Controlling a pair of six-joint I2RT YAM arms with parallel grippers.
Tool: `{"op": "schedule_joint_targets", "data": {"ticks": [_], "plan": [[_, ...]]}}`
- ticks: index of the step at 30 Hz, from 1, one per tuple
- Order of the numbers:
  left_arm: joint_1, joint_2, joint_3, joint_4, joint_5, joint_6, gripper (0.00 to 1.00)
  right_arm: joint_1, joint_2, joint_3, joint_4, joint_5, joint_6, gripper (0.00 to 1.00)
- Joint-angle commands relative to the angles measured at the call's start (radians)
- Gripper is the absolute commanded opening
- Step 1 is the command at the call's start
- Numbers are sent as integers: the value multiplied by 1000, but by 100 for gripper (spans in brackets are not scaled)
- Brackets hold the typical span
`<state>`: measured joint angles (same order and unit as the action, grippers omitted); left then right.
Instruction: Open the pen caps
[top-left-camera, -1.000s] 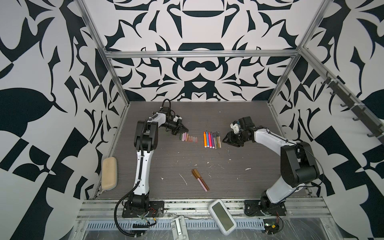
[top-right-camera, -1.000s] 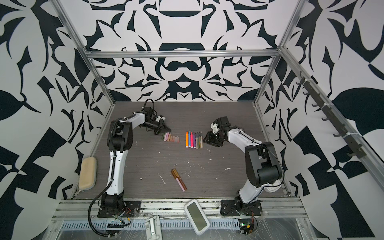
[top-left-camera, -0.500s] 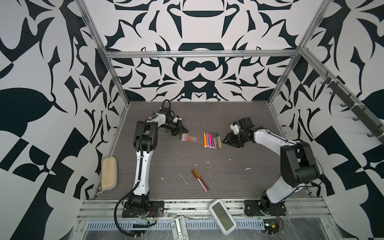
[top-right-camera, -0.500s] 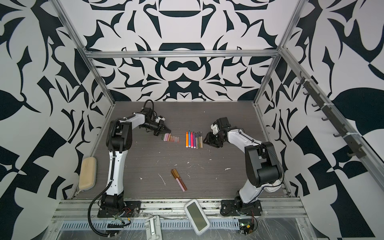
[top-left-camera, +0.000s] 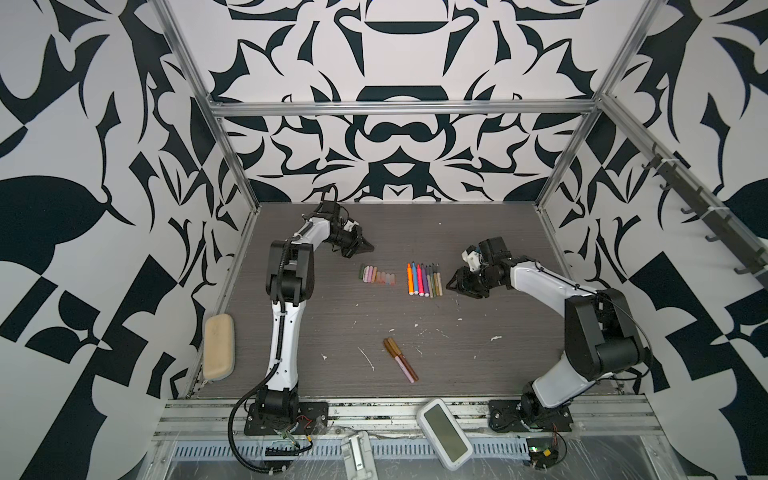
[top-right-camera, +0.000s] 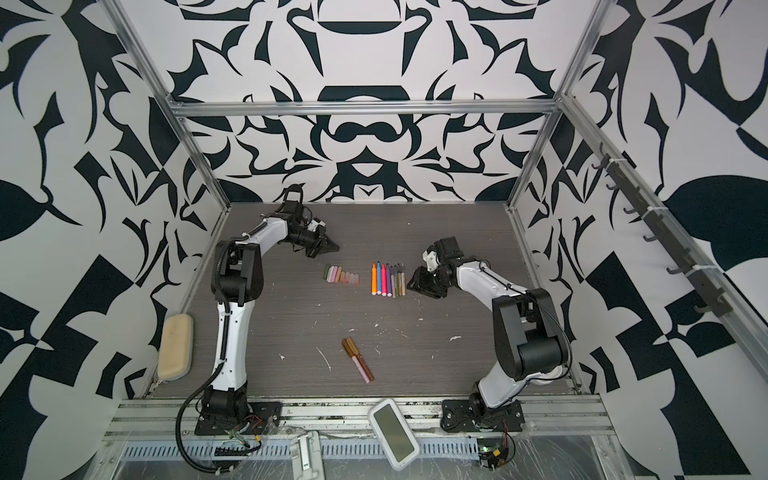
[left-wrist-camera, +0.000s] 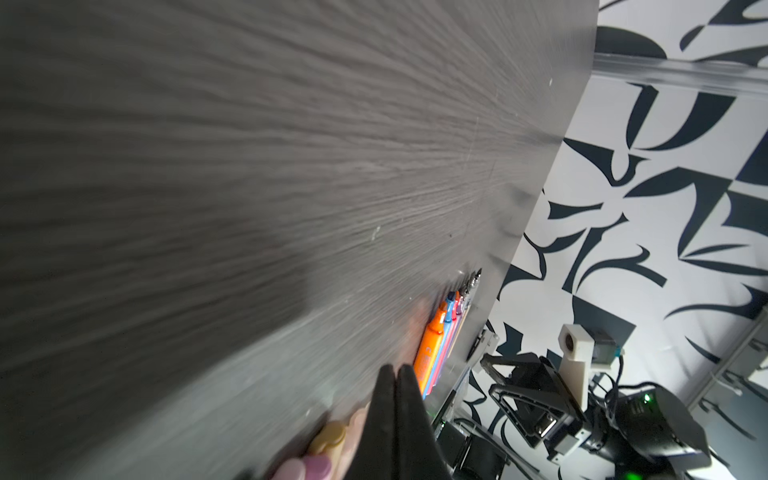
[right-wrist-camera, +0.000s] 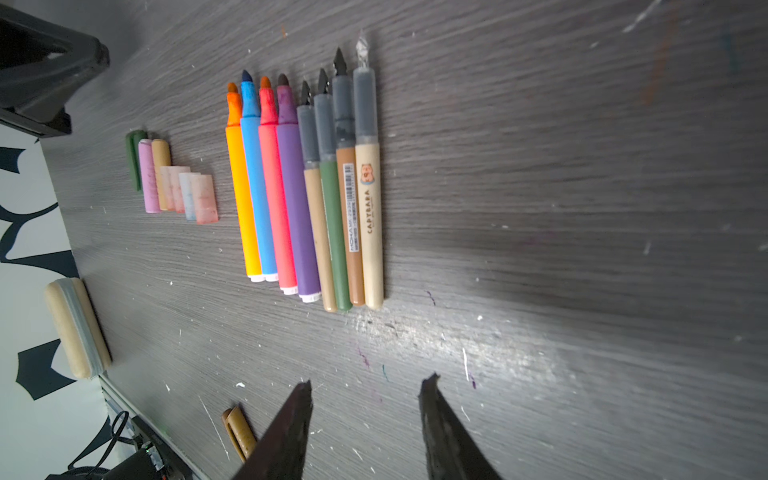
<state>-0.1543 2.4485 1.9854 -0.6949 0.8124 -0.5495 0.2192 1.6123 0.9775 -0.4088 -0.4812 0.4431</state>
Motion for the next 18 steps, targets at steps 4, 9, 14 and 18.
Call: {"op": "schedule_joint_targets", "data": {"ticks": [4, 9, 14, 18], "plan": [[54, -52, -92, -52, -45, 30, 0, -3, -28, -5, -2, -2, -1, 46], [56, -28, -101, -100, -19, 81, 0, -3, -24, -5, -3, -7, -3, 46], [55, -17, -124, -115, -6, 100, 0, -3, -25, -5, -7, -8, -6, 46], [52, -10, -124, -135, 2, 109, 0, -3, -22, -5, -7, -11, -9, 46]]}}
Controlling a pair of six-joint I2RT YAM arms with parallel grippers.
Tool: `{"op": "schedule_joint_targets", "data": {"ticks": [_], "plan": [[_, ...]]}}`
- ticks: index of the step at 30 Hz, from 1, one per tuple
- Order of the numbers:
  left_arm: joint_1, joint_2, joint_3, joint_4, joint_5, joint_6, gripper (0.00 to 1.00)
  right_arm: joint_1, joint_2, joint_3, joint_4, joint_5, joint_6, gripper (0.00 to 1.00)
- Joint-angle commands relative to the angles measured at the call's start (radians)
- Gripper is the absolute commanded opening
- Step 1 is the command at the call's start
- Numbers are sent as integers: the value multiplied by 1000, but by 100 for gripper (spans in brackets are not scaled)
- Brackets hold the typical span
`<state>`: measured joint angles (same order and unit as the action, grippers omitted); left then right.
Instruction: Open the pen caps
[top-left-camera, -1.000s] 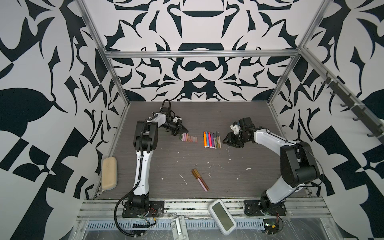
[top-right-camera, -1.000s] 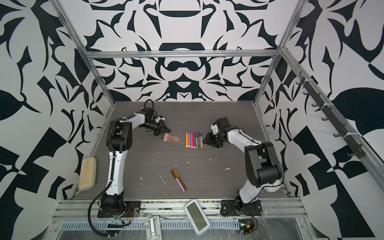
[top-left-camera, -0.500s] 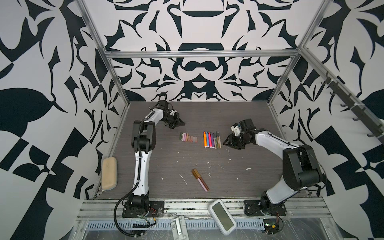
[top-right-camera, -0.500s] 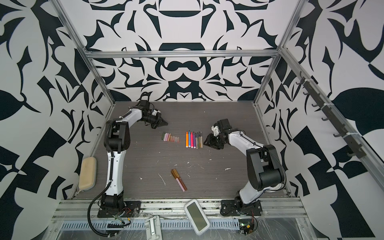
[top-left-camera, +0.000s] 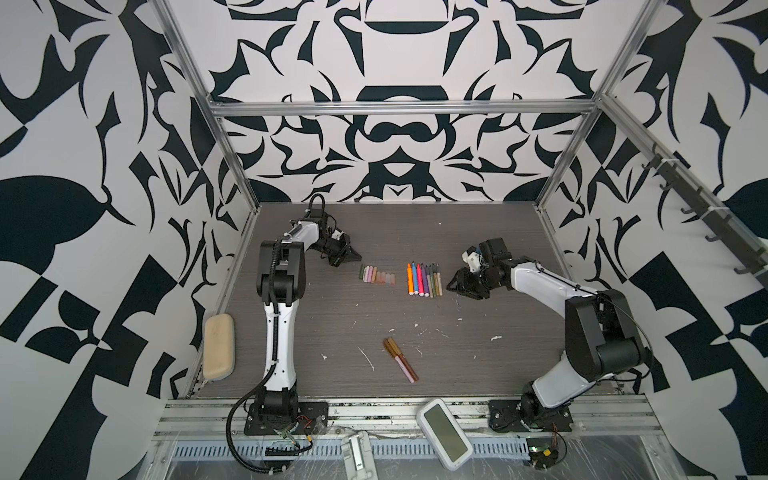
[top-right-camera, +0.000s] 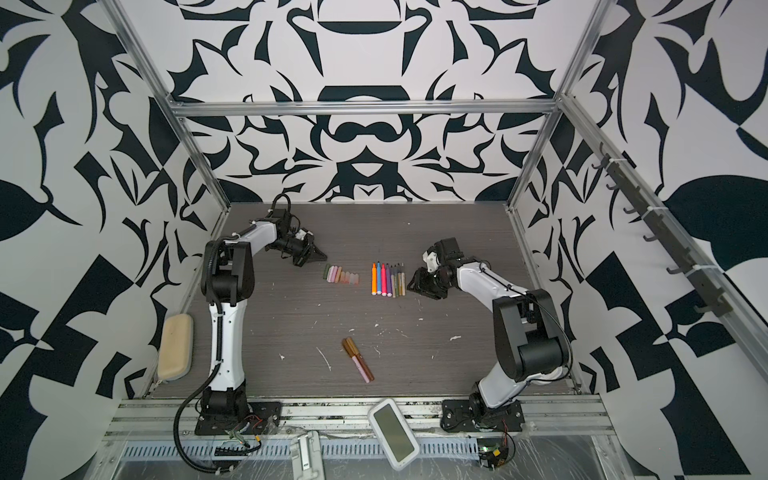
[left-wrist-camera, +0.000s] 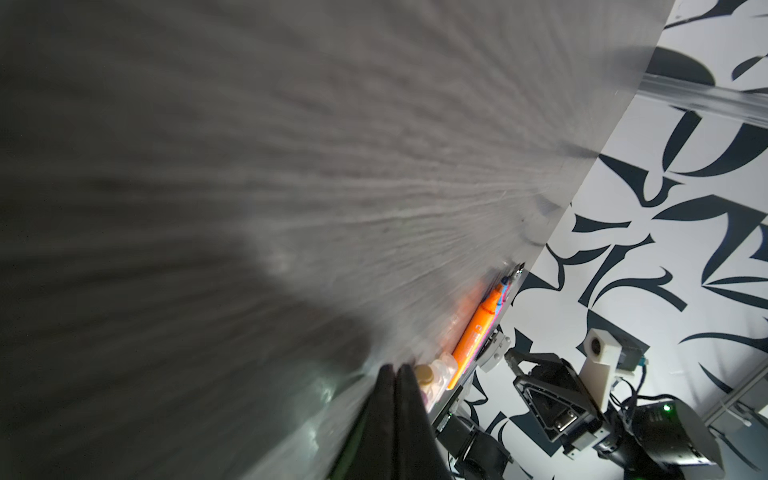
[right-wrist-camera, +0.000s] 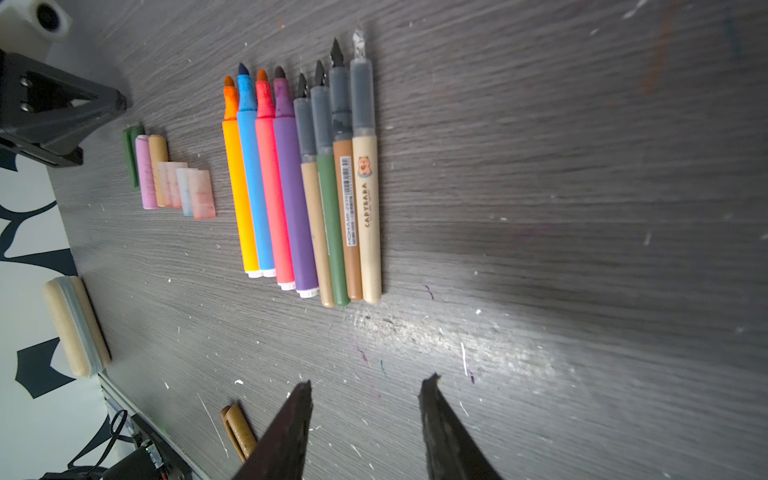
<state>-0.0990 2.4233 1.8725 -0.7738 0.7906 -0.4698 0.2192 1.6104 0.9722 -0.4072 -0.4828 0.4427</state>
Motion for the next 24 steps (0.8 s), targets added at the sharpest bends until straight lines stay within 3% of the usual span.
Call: {"op": "schedule_joint_targets", "data": {"ticks": [1, 24], "plan": [[-4, 17, -9, -69, 22, 34, 0, -3, -18, 2, -9, -10, -8, 46], [-19, 30, 8, -115, -13, 41, 0, -2, 6, 31, -19, -17, -19, 46]]}}
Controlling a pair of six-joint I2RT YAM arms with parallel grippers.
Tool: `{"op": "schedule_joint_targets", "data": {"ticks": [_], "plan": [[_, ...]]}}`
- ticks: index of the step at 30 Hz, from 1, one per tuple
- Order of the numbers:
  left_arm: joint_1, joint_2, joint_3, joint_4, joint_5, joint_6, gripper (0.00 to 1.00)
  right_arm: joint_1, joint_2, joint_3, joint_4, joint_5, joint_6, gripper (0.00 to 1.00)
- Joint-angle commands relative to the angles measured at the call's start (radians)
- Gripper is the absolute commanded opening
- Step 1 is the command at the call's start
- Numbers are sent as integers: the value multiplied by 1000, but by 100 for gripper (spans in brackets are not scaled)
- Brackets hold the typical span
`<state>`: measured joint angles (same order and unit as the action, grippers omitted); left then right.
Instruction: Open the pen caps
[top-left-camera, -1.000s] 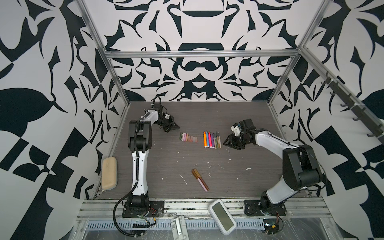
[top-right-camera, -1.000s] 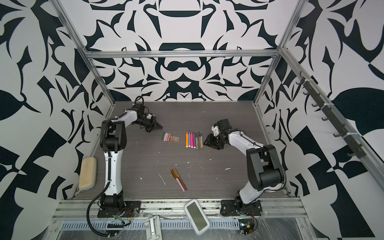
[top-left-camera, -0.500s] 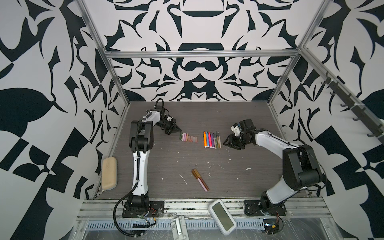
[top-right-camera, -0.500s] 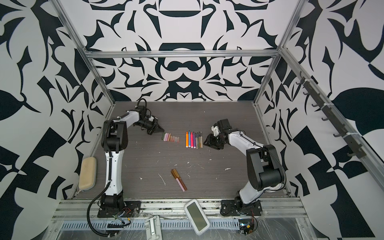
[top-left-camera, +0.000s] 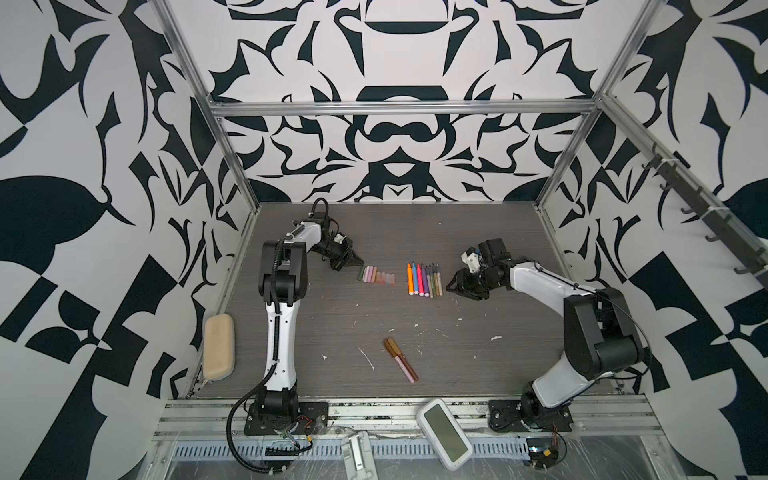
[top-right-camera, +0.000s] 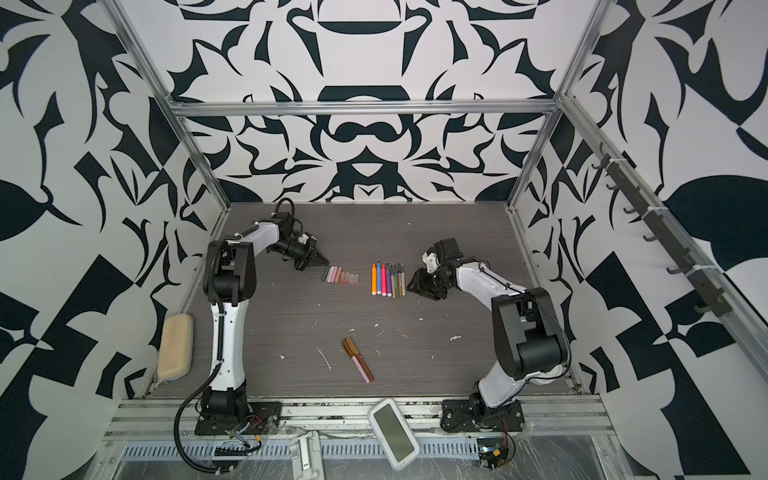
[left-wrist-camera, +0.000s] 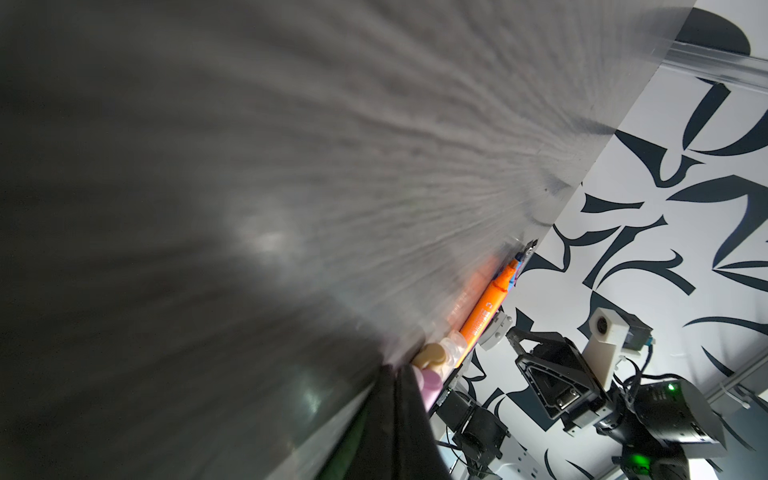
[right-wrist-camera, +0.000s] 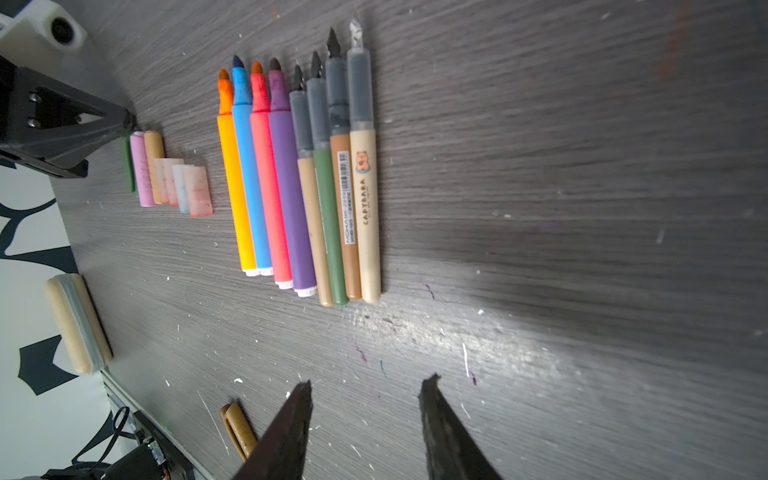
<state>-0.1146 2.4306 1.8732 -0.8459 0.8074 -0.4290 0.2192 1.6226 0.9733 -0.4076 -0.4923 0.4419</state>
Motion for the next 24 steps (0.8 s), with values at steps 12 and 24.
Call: {"op": "schedule_joint_targets", "data": {"ticks": [12, 24], "plan": [[38, -203, -111, 156, -108, -233, 0, 342, -52, 119, -223, 145, -175, 44], [36, -647, -563, 351, -221, -384, 0, 800, -43, 30, -226, 356, -72, 42]]}}
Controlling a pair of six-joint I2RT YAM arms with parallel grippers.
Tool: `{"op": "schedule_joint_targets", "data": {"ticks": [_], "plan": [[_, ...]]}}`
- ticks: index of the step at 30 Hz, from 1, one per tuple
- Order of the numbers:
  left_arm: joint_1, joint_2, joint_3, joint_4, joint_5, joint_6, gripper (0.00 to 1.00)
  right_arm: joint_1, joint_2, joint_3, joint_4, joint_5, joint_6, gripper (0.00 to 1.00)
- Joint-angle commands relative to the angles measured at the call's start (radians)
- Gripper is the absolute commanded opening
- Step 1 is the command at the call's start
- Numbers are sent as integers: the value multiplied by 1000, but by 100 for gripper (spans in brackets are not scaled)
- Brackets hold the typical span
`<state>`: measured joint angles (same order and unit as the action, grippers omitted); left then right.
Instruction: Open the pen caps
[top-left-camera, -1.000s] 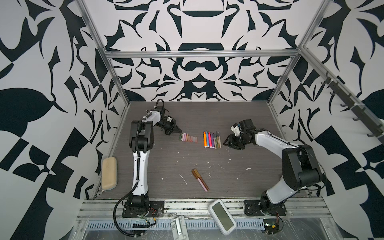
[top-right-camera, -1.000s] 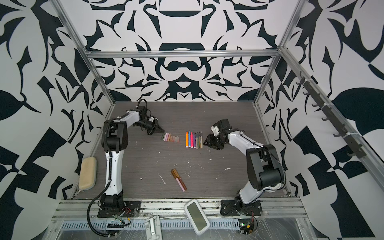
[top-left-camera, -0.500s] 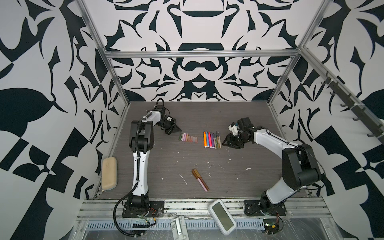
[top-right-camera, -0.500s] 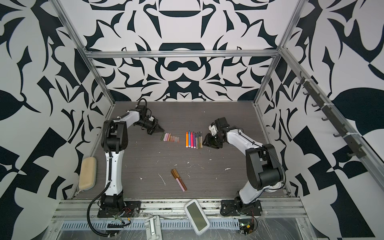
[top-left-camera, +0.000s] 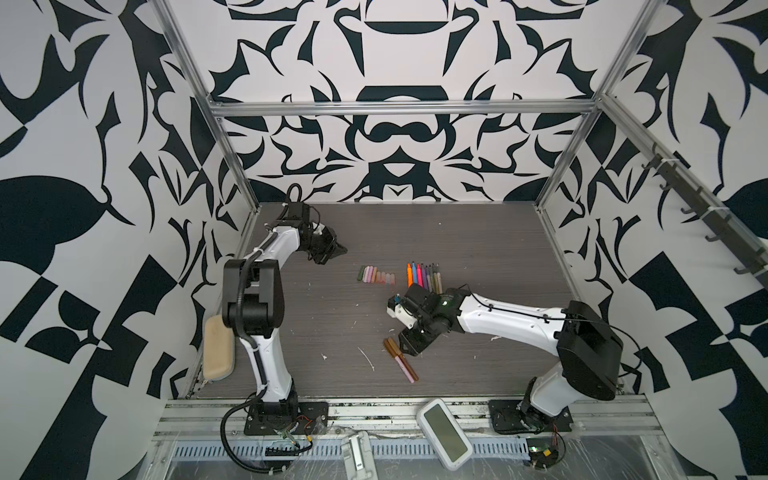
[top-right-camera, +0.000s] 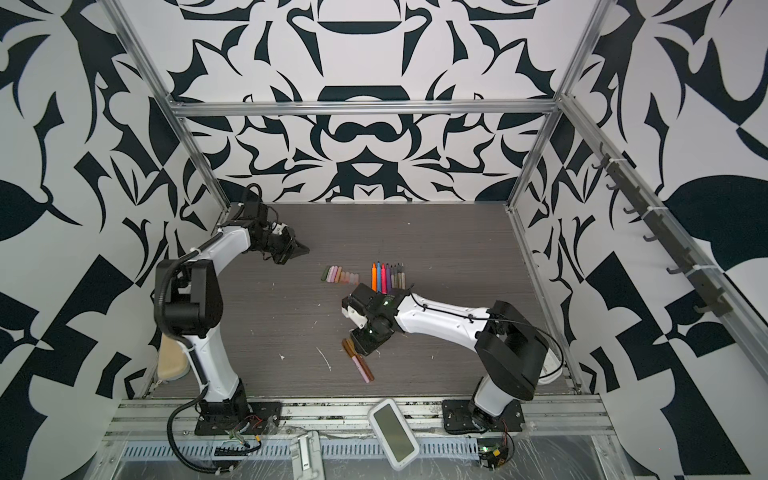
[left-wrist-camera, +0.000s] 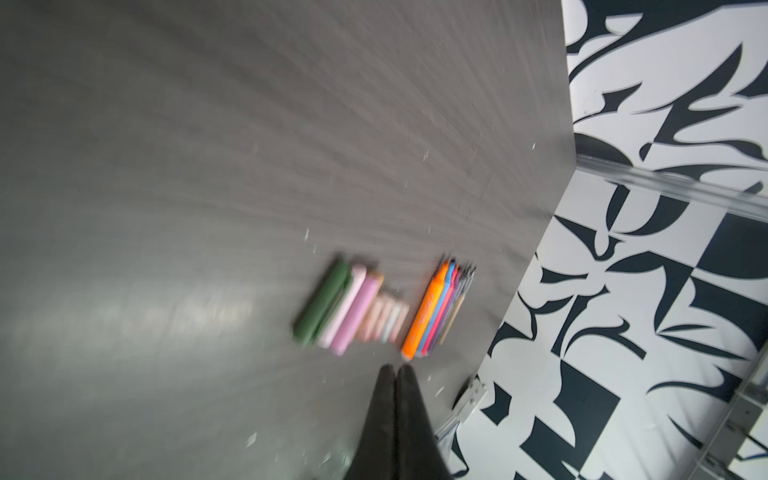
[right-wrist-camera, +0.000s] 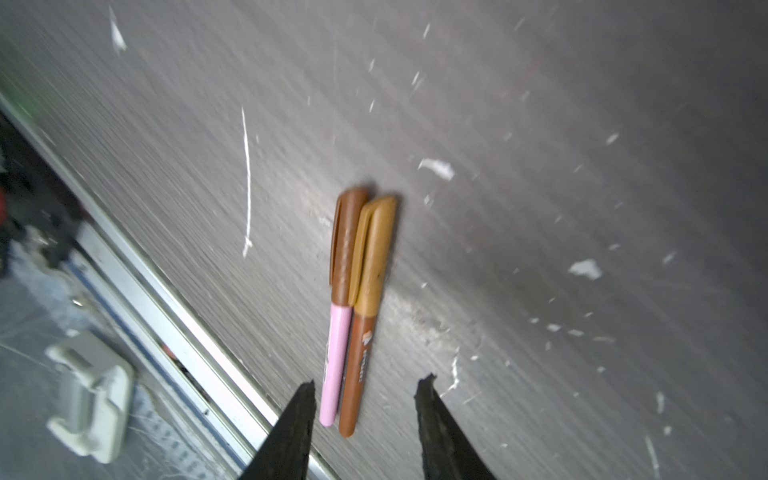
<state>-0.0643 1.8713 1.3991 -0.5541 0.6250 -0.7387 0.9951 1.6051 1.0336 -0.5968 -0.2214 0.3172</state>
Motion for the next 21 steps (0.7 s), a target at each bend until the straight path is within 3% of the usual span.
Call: {"op": "schedule_joint_targets", "data": {"ticks": [1, 9, 14, 21], "plan": [[-23, -128, -128, 60, -49, -86, 0, 36, -36, -46, -41, 93, 74, 41], [-117, -393, -347, 67, -115, -210, 0, 113, -129, -163, -6, 133, 184, 34], [-192, -556, -459, 83, -211, -313, 0, 160, -144, -230, 50, 130, 226, 34], [-265, -661, -533, 103, -251, -369, 0, 181, -150, -225, 54, 157, 241, 34]]}}
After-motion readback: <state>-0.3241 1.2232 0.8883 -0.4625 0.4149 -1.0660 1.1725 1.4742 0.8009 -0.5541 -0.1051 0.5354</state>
